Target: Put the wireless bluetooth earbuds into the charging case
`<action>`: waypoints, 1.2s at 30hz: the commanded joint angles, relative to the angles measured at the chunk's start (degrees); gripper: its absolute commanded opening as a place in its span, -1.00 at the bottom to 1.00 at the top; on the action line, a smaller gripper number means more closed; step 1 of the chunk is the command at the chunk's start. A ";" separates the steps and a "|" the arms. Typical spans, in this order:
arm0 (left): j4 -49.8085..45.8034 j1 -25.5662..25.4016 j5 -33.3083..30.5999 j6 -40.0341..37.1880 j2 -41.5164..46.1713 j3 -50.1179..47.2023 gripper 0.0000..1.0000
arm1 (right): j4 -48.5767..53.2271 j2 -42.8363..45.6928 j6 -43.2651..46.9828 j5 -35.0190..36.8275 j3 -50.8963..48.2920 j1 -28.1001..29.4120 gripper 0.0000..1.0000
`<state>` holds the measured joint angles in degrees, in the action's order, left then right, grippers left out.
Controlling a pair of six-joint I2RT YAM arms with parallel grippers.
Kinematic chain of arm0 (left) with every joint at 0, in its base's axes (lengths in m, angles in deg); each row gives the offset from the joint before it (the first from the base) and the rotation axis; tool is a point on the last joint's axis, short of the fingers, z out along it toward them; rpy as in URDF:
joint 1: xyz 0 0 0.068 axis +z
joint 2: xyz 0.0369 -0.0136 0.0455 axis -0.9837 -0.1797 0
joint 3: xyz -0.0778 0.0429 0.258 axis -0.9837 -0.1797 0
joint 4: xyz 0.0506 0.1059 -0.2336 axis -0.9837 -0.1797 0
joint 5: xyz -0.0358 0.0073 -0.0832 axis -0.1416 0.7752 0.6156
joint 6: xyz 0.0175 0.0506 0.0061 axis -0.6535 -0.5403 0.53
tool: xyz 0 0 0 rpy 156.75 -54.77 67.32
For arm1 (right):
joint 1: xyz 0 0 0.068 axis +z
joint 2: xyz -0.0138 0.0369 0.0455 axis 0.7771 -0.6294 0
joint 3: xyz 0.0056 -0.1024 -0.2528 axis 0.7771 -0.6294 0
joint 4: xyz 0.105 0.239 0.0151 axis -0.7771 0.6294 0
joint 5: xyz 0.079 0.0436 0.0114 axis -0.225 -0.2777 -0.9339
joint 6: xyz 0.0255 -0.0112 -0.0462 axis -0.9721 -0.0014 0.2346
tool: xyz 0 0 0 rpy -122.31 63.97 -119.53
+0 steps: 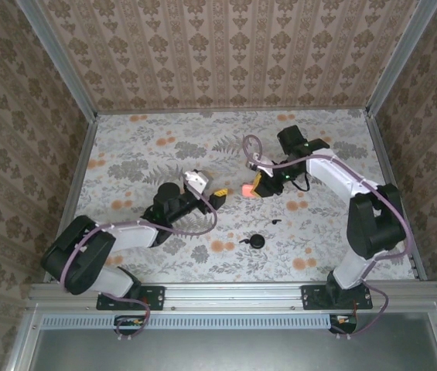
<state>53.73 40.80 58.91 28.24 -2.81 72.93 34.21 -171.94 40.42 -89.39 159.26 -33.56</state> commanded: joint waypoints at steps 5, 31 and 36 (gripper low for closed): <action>-15.71 3.77 -22.42 5.09 7.35 -1.12 0.51 | -0.57 -11.12 -7.78 -0.03 9.81 3.06 -0.55; -25.07 10.77 -24.92 4.59 15.07 -2.10 0.52 | 13.78 -38.64 -17.52 12.11 43.84 12.31 -0.52; -25.71 11.47 -24.69 4.40 16.12 -2.60 0.52 | 14.57 -40.83 -19.20 13.22 46.83 12.45 -0.52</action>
<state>29.47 51.68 34.39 32.63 11.97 71.20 45.40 -211.15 23.22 -77.96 203.21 -21.41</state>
